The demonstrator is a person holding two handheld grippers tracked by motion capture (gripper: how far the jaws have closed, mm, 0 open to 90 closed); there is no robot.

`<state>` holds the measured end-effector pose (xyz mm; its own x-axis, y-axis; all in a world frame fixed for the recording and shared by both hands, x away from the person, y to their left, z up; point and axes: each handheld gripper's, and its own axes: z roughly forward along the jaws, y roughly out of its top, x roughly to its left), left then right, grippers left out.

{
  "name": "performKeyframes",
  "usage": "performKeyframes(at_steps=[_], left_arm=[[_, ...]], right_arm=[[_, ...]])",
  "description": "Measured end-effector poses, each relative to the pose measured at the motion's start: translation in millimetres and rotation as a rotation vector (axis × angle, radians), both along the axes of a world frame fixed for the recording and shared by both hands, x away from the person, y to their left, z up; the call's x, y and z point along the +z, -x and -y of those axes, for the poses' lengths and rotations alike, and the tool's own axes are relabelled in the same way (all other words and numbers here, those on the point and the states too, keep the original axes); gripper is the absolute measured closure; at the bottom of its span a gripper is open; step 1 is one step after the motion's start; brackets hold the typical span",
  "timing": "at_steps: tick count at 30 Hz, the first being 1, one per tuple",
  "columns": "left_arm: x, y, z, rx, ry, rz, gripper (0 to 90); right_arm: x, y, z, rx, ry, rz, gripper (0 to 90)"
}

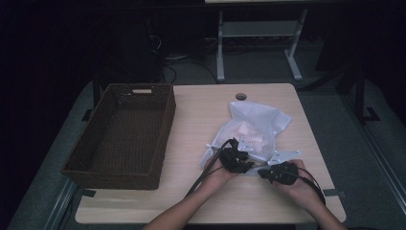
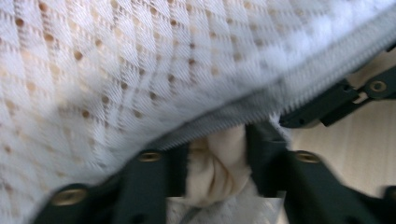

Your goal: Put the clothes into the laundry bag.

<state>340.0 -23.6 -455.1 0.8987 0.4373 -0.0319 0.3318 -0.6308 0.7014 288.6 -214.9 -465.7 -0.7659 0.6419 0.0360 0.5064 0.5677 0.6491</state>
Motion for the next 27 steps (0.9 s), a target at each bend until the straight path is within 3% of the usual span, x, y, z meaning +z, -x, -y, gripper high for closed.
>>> performKeyframes(at_steps=[1, 4, 7, 13, 21, 27], left_arm=[[0.0, -0.8, 2.0, -0.001, 0.002, 0.001, 81.3], [-0.5, -2.4, 8.7, 0.012, 0.006, 0.01, 85.5], [-0.7, -5.1, 12.6, 0.025, 0.004, 0.017, 86.0], [-1.5, -21.6, 23.0, 0.11, -0.012, 0.02, 86.7], [-3.7, -51.0, 24.8, 0.237, -0.005, 0.019, 86.8], [-5.0, -64.2, 23.3, 0.28, 0.005, 0.019, 86.8]], right_arm=[[0.4, -0.7, 0.2, 0.001, 0.002, -0.006, 90.0], [1.7, -3.6, 0.3, 0.004, 0.001, -0.034, 90.0], [2.3, -4.9, 0.6, 0.009, 0.003, -0.044, 90.0], [5.5, -4.6, 7.4, 0.032, 0.014, -0.101, 90.0], [8.9, -3.9, 14.9, 0.053, 0.017, -0.13, 90.0], [10.2, -3.2, 19.4, 0.055, 0.006, -0.136, 90.0]])
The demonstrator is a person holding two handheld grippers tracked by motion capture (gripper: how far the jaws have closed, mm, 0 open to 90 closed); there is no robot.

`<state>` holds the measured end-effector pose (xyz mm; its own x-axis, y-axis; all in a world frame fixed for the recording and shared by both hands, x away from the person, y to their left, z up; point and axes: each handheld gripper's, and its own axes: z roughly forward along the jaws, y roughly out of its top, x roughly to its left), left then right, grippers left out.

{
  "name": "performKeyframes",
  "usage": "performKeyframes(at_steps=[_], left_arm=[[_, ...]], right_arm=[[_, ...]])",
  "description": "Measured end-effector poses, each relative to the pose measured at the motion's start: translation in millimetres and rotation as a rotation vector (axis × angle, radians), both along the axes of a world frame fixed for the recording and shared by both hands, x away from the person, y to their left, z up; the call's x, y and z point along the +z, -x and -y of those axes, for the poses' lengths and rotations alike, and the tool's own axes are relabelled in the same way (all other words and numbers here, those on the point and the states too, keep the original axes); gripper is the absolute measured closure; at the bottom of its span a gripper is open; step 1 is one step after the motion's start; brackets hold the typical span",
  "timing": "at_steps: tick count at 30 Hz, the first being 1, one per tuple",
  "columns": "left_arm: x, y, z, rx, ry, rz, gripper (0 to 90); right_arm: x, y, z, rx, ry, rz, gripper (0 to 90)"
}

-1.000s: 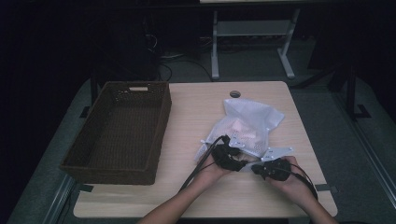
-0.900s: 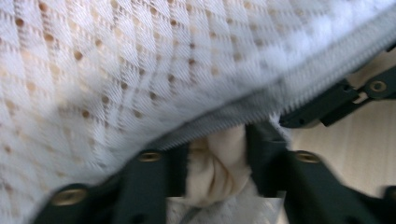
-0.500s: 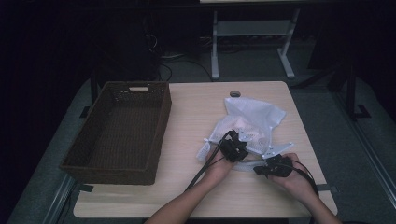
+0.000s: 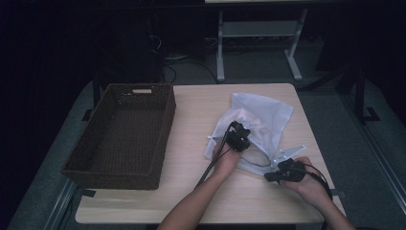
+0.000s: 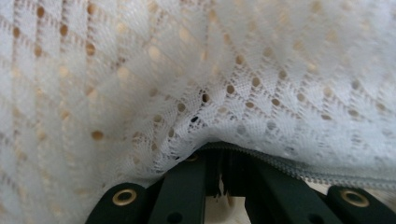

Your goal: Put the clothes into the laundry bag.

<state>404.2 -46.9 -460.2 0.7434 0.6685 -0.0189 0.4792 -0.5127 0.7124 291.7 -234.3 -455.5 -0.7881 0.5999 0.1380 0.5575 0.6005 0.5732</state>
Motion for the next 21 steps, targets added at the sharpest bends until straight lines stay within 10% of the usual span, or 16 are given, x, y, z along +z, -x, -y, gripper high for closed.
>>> performKeyframes(at_steps=[17, 21], left_arm=[[-0.8, -22.9, -5.7, 0.028, 0.053, -0.027, 86.0], [-1.5, -23.8, -6.5, 0.022, 0.053, -0.034, 86.2]], right_arm=[[11.1, -1.0, 13.9, -0.032, -0.104, 0.049, 89.9], [10.4, -10.0, 0.9, -0.042, -0.106, 0.119, 66.5]])
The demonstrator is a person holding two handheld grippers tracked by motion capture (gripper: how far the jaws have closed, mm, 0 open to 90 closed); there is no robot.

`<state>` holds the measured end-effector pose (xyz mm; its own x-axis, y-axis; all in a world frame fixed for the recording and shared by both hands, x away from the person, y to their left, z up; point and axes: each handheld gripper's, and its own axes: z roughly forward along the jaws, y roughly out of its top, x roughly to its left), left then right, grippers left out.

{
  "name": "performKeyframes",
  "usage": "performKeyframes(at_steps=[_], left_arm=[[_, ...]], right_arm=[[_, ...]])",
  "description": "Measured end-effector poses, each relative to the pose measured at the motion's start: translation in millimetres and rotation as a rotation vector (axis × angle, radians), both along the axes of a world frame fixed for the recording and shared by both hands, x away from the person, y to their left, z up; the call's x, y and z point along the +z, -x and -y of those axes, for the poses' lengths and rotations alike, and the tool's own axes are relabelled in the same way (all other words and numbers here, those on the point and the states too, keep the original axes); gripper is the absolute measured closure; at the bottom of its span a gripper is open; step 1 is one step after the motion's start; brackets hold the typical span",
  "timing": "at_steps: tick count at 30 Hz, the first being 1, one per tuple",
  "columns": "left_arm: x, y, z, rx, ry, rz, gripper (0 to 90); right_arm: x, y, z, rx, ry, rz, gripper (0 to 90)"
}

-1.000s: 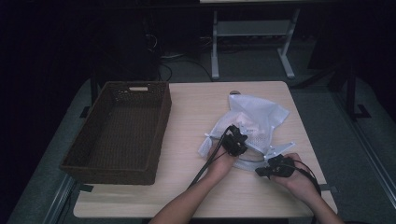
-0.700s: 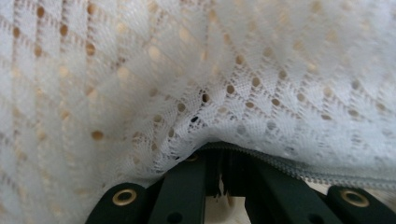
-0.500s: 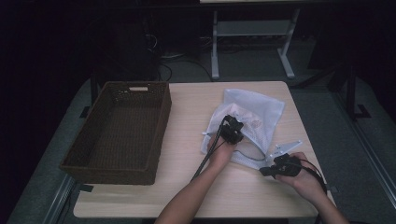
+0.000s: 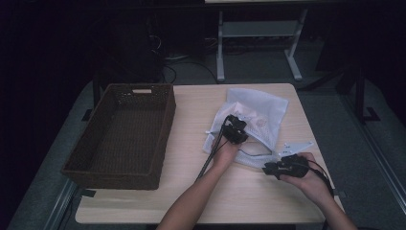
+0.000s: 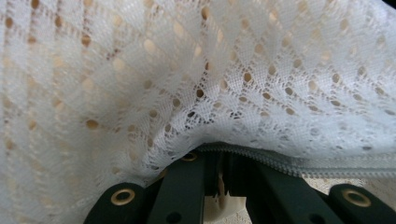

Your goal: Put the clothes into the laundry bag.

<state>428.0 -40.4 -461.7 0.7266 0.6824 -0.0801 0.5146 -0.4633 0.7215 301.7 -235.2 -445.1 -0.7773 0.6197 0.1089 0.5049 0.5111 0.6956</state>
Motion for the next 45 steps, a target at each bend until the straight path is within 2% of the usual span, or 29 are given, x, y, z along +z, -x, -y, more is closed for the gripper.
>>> performKeyframes(at_steps=[1, 3, 5, 6, 7, 10, 11, 13, 16, 17, 18, 23, 25, 26, 27, 29, 31, 32, 33, 36, 37, 39, 40, 41, 42, 45], left_arm=[[0.0, 0.0, 0.0, 0.0, 0.0, 0.0, 86.2], [0.3, 0.0, 0.1, 0.0, -0.002, -0.003, 86.3], [0.5, -0.2, 0.1, -0.001, -0.003, -0.003, 86.3], [0.5, -0.3, 0.1, -0.001, -0.002, -0.005, 86.4], [0.4, -0.3, 0.1, 0.002, 0.001, -0.007, 86.4], [0.4, -0.5, 0.4, 0.008, 0.004, -0.01, 86.5], [0.5, -0.5, 0.8, 0.012, 0.005, -0.01, 86.5], [0.6, -1.0, 1.9, 0.017, 0.003, -0.008, 86.6], [0.4, -2.5, 3.7, 0.026, -0.001, -0.003, 86.6], [0.1, -4.0, 5.3, 0.037, 0.002, -0.002, 86.6], [-0.2, -6.5, 7.5, 0.049, 0.004, 0.0, 86.6], [-1.2, -11.3, 15.6, 0.071, 0.009, 0.006, 86.7], [-1.7, -12.3, 18.0, 0.076, 0.022, 0.0, 86.0], [-0.9, -8.5, 17.6, 0.052, 0.04, -0.007, 84.4], [-0.9, -8.5, 17.6, 0.052, 0.04, -0.007, 81.9], [3.5, 4.2, 7.9, -0.003, 0.061, -0.019, 77.5], [5.7, 9.1, 3.2, -0.017, 0.069, -0.022, 73.9], [11.1, 19.6, -7.1, -0.045, 0.085, -0.025, 72.6], [11.1, 19.6, -7.1, -0.045, 0.085, -0.025, 71.7], [24.0, 35.8, -24.4, -0.085, 0.08, -0.003, 70.9], [32.2, 43.4, -32.5, -0.107, 0.063, 0.03, 70.1], [41.1, 49.5, -39.1, -0.106, 0.028, 0.08, 68.0], [41.1, 49.5, -39.1, -0.106, 0.028, 0.08, 66.8], [47.1, 50.7, -43.9, -0.102, 0.008, 0.117, 65.5], [48.3, 49.9, -45.0, -0.098, -0.001, 0.129, 63.9], [47.9, 47.1, -45.0, -0.097, -0.014, 0.139, 61.3]], right_arm=[[0.0, 0.0, 0.0, 0.0, 0.0, 0.0, 66.5], [-1.8, -13.4, -17.3, -0.002, 0.007, 0.024, 56.4], [-6.5, -21.2, -27.1, 0.001, 0.029, 0.034, 57.1], [-9.8, -24.7, -32.2, 0.003, 0.036, 0.025, 58.2], [-12.8, -27.8, -36.8, 0.012, 0.062, 0.025, 60.8], [-17.1, -34.4, -45.2, 0.019, 0.088, 0.027, 86.1], [-17.0, -35.5, -46.7, 0.019, 0.096, 0.026, 90.0], [-17.0, -36.7, -47.6, 0.018, 0.091, 0.0, 90.0], [-15.5, -33.7, -45.8, 0.051, 0.063, -0.073, 90.0], [-15.5, -33.7, -45.8, 0.051, 0.063, -0.073, 90.0], [-14.2, -29.2, -46.1, 0.082, 0.065, -0.096, 90.0], [-13.8, -24.5, -41.6, 0.117, 0.063, -0.139, 90.0], [-14.0, -23.0, -40.7, 0.124, 0.068, -0.132, 90.0], [-14.7, -21.5, -36.6, 0.116, 0.072, -0.127, 90.0], [-14.4, -21.5, -34.5, 0.112, 0.064, -0.126, 90.0], [-12.6, -21.6, -29.2, 0.105, 0.045, -0.119, 90.0], [-9.5, -21.6, -24.9, 0.091, 0.027, -0.11, 90.0], [-7.9, -21.6, -23.1, 0.087, 0.023, -0.105, 90.0], [-7.9, -21.6, -23.1, 0.087, 0.023, -0.105, 90.0], [-3.5, -21.5, -18.8, 0.075, 0.008, -0.099, 90.0], [-0.4, -21.3, -16.7, 0.069, 0.0, -0.093, 90.0], [1.1, -21.3, -15.5, 0.068, 0.0, -0.089, 90.0], [1.5, -21.1, -15.2, 0.066, -0.003, -0.089, 90.0], [1.8, -21.1, -14.7, 0.065, -0.007, -0.088, 90.0], [2.2, -21.1, -14.3, 0.064, -0.006, -0.088, 90.0], [2.6, -21.1, -13.9, 0.064, -0.009, -0.087, 90.0]])
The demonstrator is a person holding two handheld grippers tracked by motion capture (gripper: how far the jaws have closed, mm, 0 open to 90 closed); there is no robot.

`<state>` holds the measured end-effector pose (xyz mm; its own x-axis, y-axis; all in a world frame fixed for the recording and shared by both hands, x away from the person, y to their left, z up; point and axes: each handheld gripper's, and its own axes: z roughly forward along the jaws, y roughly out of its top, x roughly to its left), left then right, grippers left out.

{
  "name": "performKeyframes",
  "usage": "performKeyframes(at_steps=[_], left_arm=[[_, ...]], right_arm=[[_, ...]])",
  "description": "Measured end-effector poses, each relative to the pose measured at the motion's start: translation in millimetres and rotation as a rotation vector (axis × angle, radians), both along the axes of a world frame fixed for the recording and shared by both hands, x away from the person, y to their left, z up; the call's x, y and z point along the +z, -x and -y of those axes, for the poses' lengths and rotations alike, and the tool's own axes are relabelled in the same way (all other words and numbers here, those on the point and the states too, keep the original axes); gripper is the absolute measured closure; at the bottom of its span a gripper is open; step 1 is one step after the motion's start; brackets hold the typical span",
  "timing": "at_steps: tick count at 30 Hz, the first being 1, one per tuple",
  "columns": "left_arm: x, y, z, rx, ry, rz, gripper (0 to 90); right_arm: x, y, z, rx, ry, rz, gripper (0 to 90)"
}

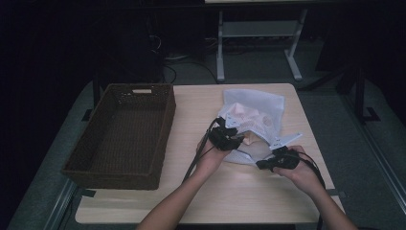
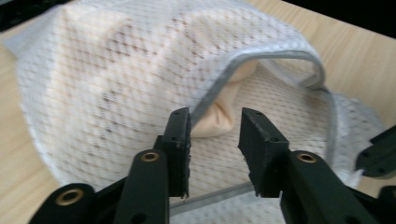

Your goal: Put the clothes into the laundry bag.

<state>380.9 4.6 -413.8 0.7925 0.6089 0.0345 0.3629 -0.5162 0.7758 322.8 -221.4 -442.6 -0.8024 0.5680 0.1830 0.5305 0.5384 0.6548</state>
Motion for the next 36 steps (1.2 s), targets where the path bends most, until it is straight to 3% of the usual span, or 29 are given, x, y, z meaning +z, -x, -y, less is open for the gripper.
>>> performKeyframes(at_steps=[3, 8, 9, 10, 13, 24, 27, 30, 31, 32, 36], left_arm=[[-9.8, -6.4, 10.7, -0.01, -0.064, 0.02, 57.6], [-20.0, -14.0, 19.4, 0.014, -0.082, 0.026, 59.5], [-21.5, -16.5, 19.6, 0.02, -0.079, 0.026, 63.7], [-22.3, -18.8, 19.2, 0.018, -0.074, 0.019, 76.7], [-20.3, -19.8, 15.9, 0.01, -0.058, 0.003, 88.4], [12.3, 10.5, -9.1, -0.046, -0.032, 0.022, 89.5], [16.7, 24.3, -19.7, -0.09, -0.031, 0.02, 89.6], [13.1, 30.3, -22.6, -0.115, -0.053, 0.001, 89.5], [3.7, 36.8, -25.0, -0.159, -0.07, -0.03, 89.5], [3.7, 36.8, -25.0, -0.159, -0.07, -0.03, 89.5], [-17.6, 42.3, -26.1, -0.2, -0.138, -0.087, 89.5]], right_arm=[[0.9, -0.4, 0.7, 0.0, -0.006, 0.001, 90.0], [1.5, -1.1, 2.3, 0.0, -0.013, 0.001, 90.0], [1.6, -1.3, 2.7, -0.001, -0.015, 0.001, 90.0], [1.6, -1.7, 3.6, -0.002, -0.016, 0.003, 90.0], [1.9, -2.1, 5.3, -0.007, -0.021, 0.003, 90.0], [3.8, -3.5, 7.1, -0.019, -0.024, 0.008, 90.0], [3.1, -4.0, 7.3, -0.024, -0.02, 0.005, 90.0], [2.8, -3.4, 6.8, -0.026, -0.018, 0.006, 90.0], [2.8, -2.9, 6.7, -0.029, -0.018, 0.003, 90.0], [2.8, -2.6, 6.7, -0.03, -0.016, -0.001, 90.0], [2.7, -1.1, 7.8, -0.028, -0.013, -0.008, 90.0]])
